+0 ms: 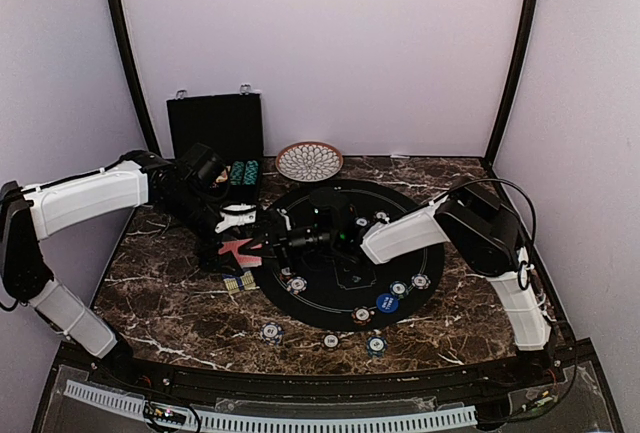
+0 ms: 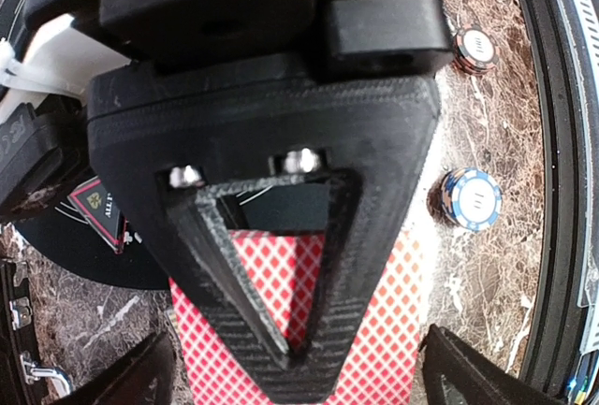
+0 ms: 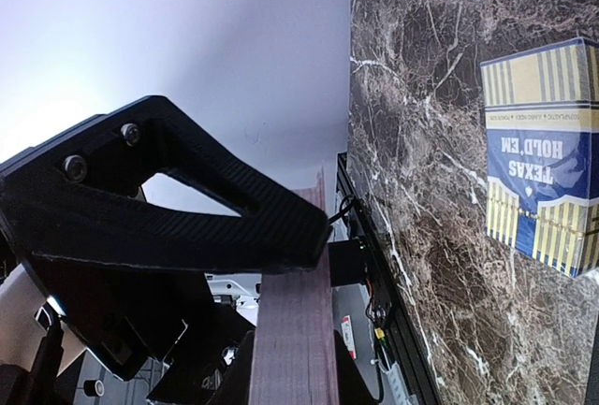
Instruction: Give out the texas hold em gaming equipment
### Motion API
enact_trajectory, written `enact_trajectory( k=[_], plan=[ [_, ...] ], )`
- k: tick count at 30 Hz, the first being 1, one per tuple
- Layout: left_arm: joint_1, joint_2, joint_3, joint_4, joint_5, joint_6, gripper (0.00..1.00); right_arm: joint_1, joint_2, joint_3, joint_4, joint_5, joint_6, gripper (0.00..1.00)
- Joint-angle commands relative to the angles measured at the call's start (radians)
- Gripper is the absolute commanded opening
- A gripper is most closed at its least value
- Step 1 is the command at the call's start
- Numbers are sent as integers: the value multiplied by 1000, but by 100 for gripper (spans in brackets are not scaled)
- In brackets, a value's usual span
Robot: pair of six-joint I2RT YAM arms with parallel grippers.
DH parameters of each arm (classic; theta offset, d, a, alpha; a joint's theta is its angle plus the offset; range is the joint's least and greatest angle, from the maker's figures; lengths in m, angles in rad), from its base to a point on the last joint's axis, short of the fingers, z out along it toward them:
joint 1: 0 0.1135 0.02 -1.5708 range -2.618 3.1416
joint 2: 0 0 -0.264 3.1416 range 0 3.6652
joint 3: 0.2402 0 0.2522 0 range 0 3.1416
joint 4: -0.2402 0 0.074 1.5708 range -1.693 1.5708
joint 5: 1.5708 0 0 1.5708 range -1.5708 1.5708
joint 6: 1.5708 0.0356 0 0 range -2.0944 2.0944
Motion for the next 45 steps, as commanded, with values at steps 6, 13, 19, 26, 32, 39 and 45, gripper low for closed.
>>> enact_trajectory(
  k=[6,13,19,26,32,39,45],
  plan=[
    [1,11,-21,-37,21,32,88,5,-9,7,112,-27,16,0],
    [1,15,-9,-27,27,24,71,6,-5,4,97,-30,10,0],
    [2,9,6,-30,27,27,52,6,-7,8,57,-22,-16,0],
    [1,9,16,-42,21,24,41,4,-18,28,-92,0,-102,3],
    [1,14,23,-53,30,17,42,4,-15,69,-151,23,-131,33],
    [2,11,13,-36,22,11,41,7,9,114,-155,25,-117,43],
    [1,14,7,-31,4,10,41,7,12,109,-178,22,-117,44]
  ],
)
